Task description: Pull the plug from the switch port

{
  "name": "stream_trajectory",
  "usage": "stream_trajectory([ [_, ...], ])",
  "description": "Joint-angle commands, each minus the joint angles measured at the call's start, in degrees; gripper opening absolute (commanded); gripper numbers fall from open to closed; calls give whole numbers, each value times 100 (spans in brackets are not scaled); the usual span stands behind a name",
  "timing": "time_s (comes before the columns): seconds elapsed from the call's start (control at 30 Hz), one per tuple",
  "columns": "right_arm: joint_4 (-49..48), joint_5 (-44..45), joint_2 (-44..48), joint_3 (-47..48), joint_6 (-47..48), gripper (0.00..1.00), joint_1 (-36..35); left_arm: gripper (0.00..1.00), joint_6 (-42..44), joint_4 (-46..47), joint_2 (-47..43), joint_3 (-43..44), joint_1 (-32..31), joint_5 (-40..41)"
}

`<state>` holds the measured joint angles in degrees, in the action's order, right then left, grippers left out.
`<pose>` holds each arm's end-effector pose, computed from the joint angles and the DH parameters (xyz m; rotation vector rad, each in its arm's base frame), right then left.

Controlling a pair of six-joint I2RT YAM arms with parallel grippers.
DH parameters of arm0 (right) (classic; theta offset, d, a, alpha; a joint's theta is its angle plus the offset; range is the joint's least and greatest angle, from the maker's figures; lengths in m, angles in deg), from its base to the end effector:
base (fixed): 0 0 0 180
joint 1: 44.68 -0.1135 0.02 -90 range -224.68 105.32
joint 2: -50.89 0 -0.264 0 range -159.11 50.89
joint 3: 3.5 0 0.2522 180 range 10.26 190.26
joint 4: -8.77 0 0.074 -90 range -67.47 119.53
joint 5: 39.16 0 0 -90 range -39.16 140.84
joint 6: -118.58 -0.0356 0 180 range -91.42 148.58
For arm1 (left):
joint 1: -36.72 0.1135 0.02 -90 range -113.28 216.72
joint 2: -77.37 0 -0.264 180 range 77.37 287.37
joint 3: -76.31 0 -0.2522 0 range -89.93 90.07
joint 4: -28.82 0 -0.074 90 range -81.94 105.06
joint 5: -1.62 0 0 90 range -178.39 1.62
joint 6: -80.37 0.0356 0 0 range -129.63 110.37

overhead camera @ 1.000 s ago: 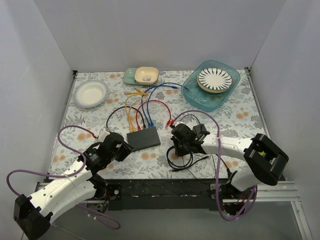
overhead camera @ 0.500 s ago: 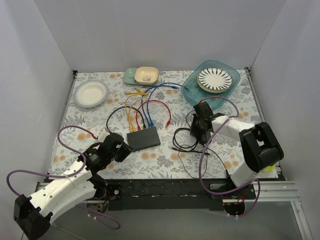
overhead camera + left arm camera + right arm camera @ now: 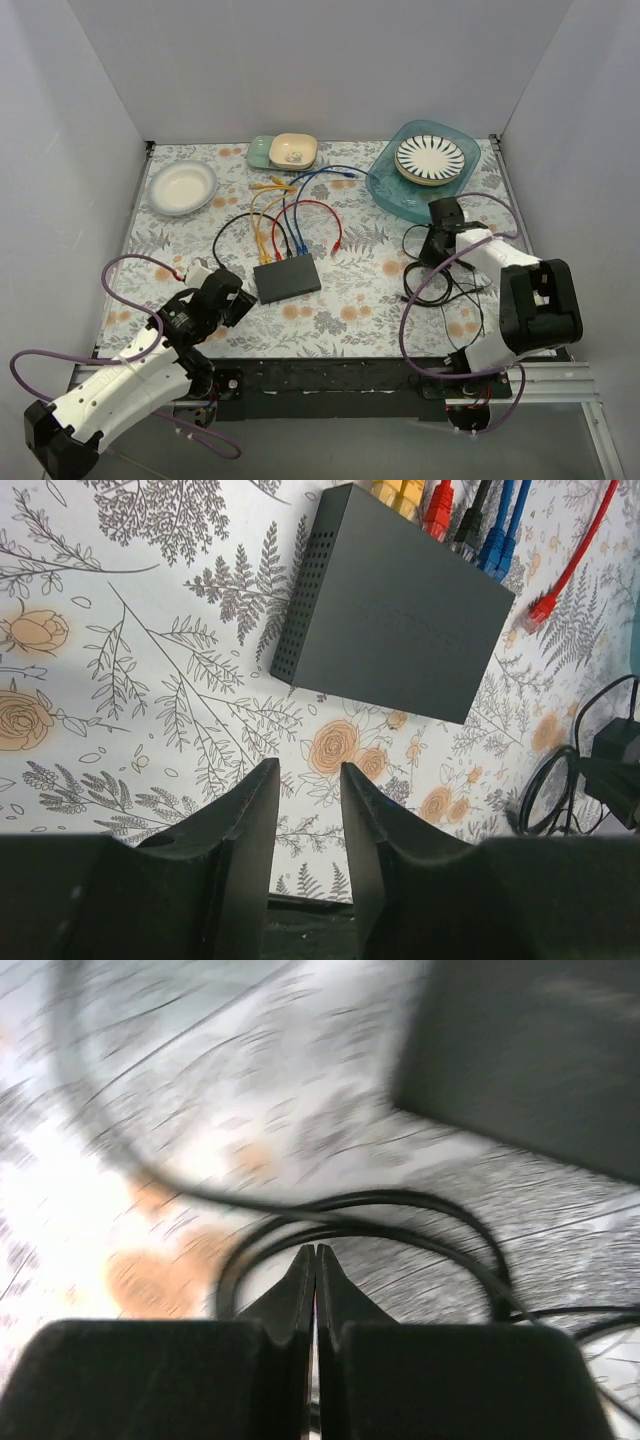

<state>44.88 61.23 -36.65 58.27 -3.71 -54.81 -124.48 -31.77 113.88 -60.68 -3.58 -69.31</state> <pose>0.2838 0.0442 0.1715 0.5621 2.5600 0.0153 0.1002 -0.0697 0.2119 -1.6845 1.9799 -0.7276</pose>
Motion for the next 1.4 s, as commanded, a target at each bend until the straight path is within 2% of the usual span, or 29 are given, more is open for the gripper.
stream_trajectory([
  [0.0,208,-81,782,462,294,1,-1442,31,-873,-169,-48,326,-5,545],
  [0.07,296,-116,827,865,206,2,-1964,31,-820,-81,66,432,4,598],
  [0.1,253,-160,810,972,197,4,-2506,31,-742,-46,127,467,4,650],
  [0.2,95,-414,538,1263,66,8,-3238,32,-645,156,408,599,4,878],
  [0.33,6,-889,-173,1404,-40,1,-3372,34,-434,638,1189,827,100,1090],
  [0.5,59,-951,-842,1553,126,1,-3381,32,32,982,2595,1442,706,818],
  [0.67,33,-1004,-870,1580,144,1,-3443,30,663,1764,3607,1741,1540,441],
  [0.77,33,-1004,-791,1492,144,1,-3574,29,1077,1897,4369,2101,1691,291],
  [0.87,-55,-1187,-685,1326,127,1,-3812,22,1219,2072,4855,2173,1692,-86],
  [1.0,-336,-1426,-693,1158,-22,1,-4146,19,1210,2677,4787,1628,1630,-824],
  [1.13,-599,-1715,-930,1202,-189,1,-4225,17,1263,2819,4646,1180,1437,-1265],
  [1.37,-565,-1593,-1317,1553,-277,1,-4138,13,842,3057,3733,222,542,-1801],
])
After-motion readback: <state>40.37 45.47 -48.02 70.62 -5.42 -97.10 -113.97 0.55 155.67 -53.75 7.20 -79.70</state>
